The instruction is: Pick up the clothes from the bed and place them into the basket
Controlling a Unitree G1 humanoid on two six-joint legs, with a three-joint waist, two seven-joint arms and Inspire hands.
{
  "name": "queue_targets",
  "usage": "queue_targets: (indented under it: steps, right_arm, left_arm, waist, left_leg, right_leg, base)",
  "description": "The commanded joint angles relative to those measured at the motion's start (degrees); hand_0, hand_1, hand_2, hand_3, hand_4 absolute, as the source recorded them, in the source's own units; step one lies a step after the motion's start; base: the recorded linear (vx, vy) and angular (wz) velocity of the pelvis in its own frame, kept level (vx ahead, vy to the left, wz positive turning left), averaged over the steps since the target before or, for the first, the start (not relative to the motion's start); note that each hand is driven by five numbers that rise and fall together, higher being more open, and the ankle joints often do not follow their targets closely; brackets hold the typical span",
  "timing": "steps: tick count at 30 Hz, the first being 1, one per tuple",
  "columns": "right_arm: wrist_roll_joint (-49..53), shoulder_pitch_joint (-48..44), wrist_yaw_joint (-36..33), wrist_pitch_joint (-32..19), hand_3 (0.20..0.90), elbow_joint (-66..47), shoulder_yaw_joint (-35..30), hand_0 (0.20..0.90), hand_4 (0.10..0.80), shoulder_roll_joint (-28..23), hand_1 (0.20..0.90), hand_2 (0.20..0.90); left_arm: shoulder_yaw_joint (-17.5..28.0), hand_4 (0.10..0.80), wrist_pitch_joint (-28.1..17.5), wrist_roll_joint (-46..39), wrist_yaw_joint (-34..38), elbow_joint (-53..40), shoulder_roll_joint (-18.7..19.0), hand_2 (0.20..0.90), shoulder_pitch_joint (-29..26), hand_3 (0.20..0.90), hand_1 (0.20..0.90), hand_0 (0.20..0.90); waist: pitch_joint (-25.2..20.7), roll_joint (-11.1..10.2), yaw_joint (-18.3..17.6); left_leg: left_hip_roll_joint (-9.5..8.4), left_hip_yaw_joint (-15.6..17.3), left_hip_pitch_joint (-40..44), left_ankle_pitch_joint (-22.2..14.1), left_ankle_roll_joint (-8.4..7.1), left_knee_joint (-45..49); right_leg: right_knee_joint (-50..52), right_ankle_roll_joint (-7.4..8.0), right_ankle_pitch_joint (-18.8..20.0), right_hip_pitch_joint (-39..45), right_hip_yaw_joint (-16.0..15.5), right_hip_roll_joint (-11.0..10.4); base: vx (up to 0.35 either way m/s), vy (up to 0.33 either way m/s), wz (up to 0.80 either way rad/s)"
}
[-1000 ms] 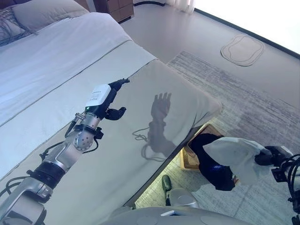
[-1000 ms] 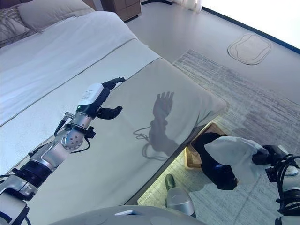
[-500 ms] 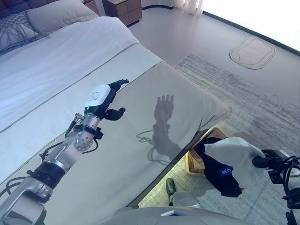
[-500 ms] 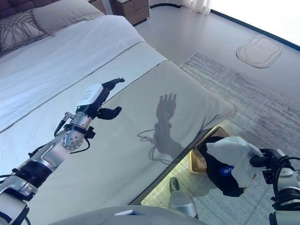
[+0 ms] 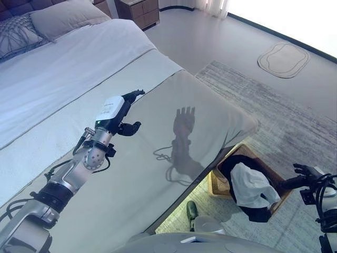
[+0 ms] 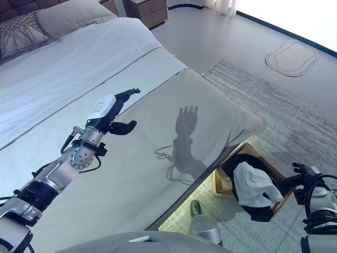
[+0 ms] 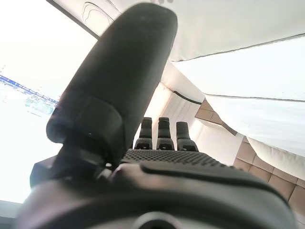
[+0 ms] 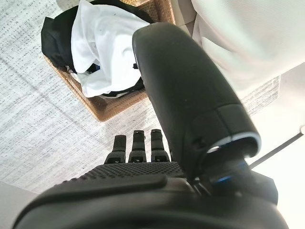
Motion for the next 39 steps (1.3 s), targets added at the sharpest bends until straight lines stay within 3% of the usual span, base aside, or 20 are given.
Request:
queue_targets:
  steps: [1, 9, 18, 31, 39]
  right_arm:
    - [0.12, -4.34, -3.40, -4.53, 0.900, -1.26, 0.14, 0.900, 0.800, -3.98, 0.900, 0.900]
    - [0.05, 0.35, -10.26, -7.47, 0.900, -18.94, -0.61, 0.900, 0.800, -0.41, 0.900, 0.900]
    - [-6.72, 9.75, -15.39, -12.76, 0.900, -39.59, 0.17, 0.900, 0.800, 11.08, 0.900, 0.900]
    - [-11.33, 11.65, -13.89, -12.83, 0.900, -45.75, 8.38, 0.900, 0.800, 12.93, 0.900, 0.900]
    - [-10.88, 13.18, -12.23, -12.18, 0.900, -48.17, 9.92, 0.900, 0.800, 13.35, 0.900, 0.900]
  left_arm:
    - [2.27, 0.800, -1.63, -1.35, 2.21, -5.03, 0.86, 0.900, -4.17, 0.900, 0.900, 0.900]
    - [4.44, 0.800, -1.14, 0.32, 1.85, -4.77, -0.93, 0.900, -1.22, 0.900, 0.900, 0.900]
    - [9.04, 0.800, -4.44, 4.66, 0.85, -3.63, -5.37, 0.900, 6.88, 0.900, 0.900, 0.900]
    - [11.54, 0.800, -9.41, 4.07, -0.88, -0.39, -9.83, 0.900, 16.48, 0.900, 0.900, 0.900]
    - [12.99, 0.800, -9.06, 1.88, -4.55, 0.07, -9.92, 0.900, 19.82, 0.900, 0.900, 0.900]
  waist:
    - [-2.88, -0.46, 1.05]
    - [-3.03, -0.26, 0.14]
    - [-2.90, -0.34, 0.07]
    - [-3.61, -1.10, 4.46]
    - [-3.84, -1.58, 6.34]
  left_leg:
    - [0.89, 1.29, -1.23, -4.77, 0.23, 4.56]
    - [0.75, 0.67, -0.75, -3.94, 0.02, 3.10]
    - [0.38, -1.13, -0.75, -2.94, 0.32, 2.12]
    - [-0.35, -4.74, -0.89, -2.43, 0.18, 1.68]
    - [-0.44, -5.97, -0.83, -2.09, 0.09, 1.50]
  right_leg:
    - [6.50, 4.17, -3.45, -2.22, 0.90, -0.59]
    - [6.34, 4.18, -3.65, -1.81, 1.14, -0.26]
    - [6.63, 4.09, -4.31, -1.28, 1.03, 0.04]
    - [5.82, 3.83, -5.40, 1.47, -1.99, -0.60]
    - [5.73, 3.69, -5.89, 2.75, -3.81, -0.87]
  base:
    - [0.000, 0.000, 0.00]
    - [0.002, 0.012, 0.00]
    - [-0.001, 0.007, 0.02]
    - [0.017, 0.021, 0.11]
    - [0.046, 0.022, 0.15]
